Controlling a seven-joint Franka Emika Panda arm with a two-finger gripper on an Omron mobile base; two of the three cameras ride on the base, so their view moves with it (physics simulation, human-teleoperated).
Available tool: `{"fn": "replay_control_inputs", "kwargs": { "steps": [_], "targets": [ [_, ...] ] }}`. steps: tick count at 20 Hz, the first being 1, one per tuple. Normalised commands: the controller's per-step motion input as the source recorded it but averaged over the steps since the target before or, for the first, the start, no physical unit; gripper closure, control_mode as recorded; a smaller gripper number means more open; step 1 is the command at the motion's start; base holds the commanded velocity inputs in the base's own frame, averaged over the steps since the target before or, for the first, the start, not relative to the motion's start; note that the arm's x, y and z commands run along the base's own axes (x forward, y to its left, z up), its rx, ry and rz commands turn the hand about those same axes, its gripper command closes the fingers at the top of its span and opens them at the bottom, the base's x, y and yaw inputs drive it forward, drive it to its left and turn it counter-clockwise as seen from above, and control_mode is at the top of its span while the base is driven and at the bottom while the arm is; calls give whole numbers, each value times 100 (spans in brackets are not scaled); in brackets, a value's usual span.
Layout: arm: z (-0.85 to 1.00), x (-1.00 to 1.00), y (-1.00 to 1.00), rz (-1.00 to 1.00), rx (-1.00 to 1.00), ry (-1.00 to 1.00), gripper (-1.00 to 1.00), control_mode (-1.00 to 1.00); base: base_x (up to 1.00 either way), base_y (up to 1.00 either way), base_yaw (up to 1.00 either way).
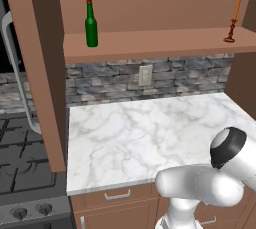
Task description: Get the candle and the beer from the cabinet and move them to the dining counter.
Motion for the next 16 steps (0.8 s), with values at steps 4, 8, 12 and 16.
{"fn": "replay_control_inputs", "kwargs": {
  "steps": [4,8,12,16],
  "targets": [
    [0,0,-25,0,0,0,-100,-100,0,0,0],
    [0,0,-16,0,0,0,-100,-100,0,0,0],
    [-4,0,-1,0,0,0,-100,-100,0,0,0],
    [-9,0,44,0,-2,0,-100,-100,0,0,0]
  ]
}}
